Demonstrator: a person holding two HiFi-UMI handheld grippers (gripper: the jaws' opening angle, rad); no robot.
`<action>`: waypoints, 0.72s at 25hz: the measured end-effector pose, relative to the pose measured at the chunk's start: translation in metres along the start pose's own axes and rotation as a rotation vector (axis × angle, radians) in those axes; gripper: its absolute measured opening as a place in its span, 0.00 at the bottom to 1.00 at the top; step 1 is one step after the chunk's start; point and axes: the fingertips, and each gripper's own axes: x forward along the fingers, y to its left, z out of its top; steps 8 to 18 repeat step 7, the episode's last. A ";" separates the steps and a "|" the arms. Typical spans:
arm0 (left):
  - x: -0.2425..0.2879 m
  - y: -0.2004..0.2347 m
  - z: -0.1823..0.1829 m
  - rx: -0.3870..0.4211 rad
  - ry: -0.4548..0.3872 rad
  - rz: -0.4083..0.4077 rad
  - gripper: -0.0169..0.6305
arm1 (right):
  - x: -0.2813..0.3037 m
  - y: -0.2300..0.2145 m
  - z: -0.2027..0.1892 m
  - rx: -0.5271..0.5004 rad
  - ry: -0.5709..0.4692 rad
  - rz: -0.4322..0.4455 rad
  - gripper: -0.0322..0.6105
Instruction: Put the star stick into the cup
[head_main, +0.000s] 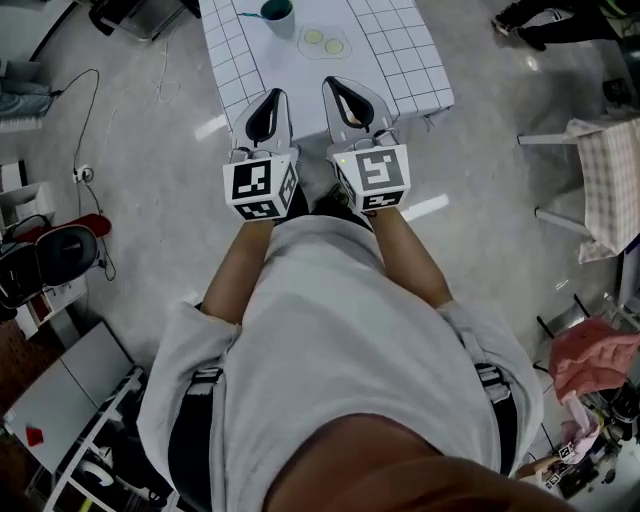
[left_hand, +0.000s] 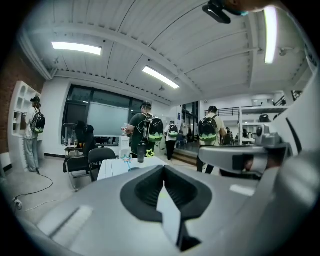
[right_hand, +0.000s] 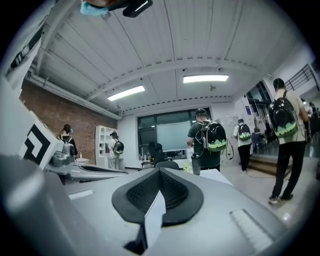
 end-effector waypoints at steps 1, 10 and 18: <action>-0.002 0.000 -0.003 0.000 0.005 0.004 0.03 | -0.001 0.003 -0.003 0.022 0.007 0.014 0.05; -0.006 -0.004 -0.007 -0.004 0.027 0.008 0.03 | -0.006 0.001 -0.003 0.025 0.019 0.033 0.05; -0.006 -0.004 -0.007 -0.004 0.027 0.008 0.03 | -0.006 0.001 -0.003 0.025 0.019 0.033 0.05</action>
